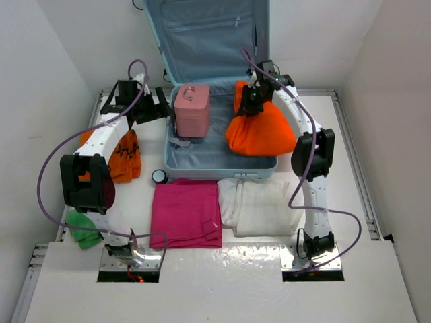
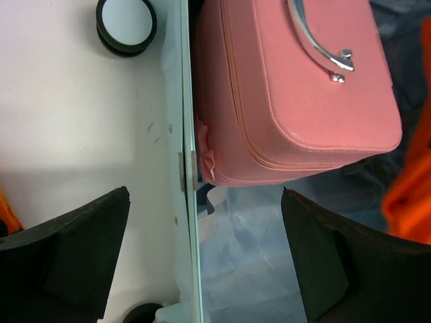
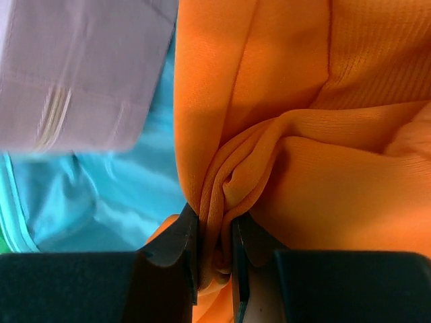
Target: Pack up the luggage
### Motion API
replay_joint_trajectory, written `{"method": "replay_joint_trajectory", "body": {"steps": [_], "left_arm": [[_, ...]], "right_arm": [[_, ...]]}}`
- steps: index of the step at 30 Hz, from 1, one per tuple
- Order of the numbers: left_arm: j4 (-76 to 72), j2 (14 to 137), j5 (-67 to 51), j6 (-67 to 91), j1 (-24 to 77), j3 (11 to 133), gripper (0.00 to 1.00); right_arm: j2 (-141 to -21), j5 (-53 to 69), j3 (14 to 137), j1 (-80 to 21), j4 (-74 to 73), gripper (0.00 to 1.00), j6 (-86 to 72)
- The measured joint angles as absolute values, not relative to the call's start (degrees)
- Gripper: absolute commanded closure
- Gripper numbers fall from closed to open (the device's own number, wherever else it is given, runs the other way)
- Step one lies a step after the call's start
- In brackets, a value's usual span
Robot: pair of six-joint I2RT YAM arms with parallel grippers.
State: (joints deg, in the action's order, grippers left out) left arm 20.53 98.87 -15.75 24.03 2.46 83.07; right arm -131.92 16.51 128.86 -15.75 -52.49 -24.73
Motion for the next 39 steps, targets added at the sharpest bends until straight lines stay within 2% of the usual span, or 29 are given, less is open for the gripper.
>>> {"method": "replay_joint_trajectory", "body": {"steps": [6,16,21,23,24,25,26,28,31,39], "left_arm": [[19.4,98.3,-16.8,24.4,1.5,81.9,0.04],[19.1,98.3,-17.4,24.7,0.1,81.2,0.04],[19.1,98.3,-17.8,24.7,-0.5,81.2,0.04],[19.0,98.4,-17.8,24.7,-0.6,81.2,0.04],[19.0,98.4,-17.9,24.7,-0.6,81.2,0.04],[19.0,98.4,-17.9,24.7,-0.6,81.2,0.04],[19.0,98.5,-17.9,24.7,-0.6,81.2,0.04],[19.0,98.5,-17.9,24.9,-0.6,81.2,0.04],[19.0,98.5,-18.1,24.9,-0.6,81.2,0.03],[18.9,94.4,-15.6,24.5,-2.7,81.2,0.01]], "right_arm": [[-133.5,21.8,120.2,-15.9,-37.8,1.00,-34.0],[-140.7,32.8,121.5,-20.2,-25.2,1.00,-40.5],[-143.6,36.3,121.8,-21.5,-23.5,1.00,-40.6],[-143.7,37.0,121.8,-21.4,-23.2,0.90,-40.6],[-143.7,37.1,121.8,-21.3,-23.4,0.79,-40.4],[-143.7,36.8,121.8,-21.3,-23.5,0.54,-40.2],[-143.7,36.4,121.8,-21.3,-23.8,0.41,-40.1],[-143.6,35.6,121.8,-21.3,-24.1,0.22,-38.9],[-142.8,33.7,121.7,-21.2,-25.6,0.14,-36.9],[-138.8,22.7,120.8,-20.9,-29.2,0.09,-28.1]]}}
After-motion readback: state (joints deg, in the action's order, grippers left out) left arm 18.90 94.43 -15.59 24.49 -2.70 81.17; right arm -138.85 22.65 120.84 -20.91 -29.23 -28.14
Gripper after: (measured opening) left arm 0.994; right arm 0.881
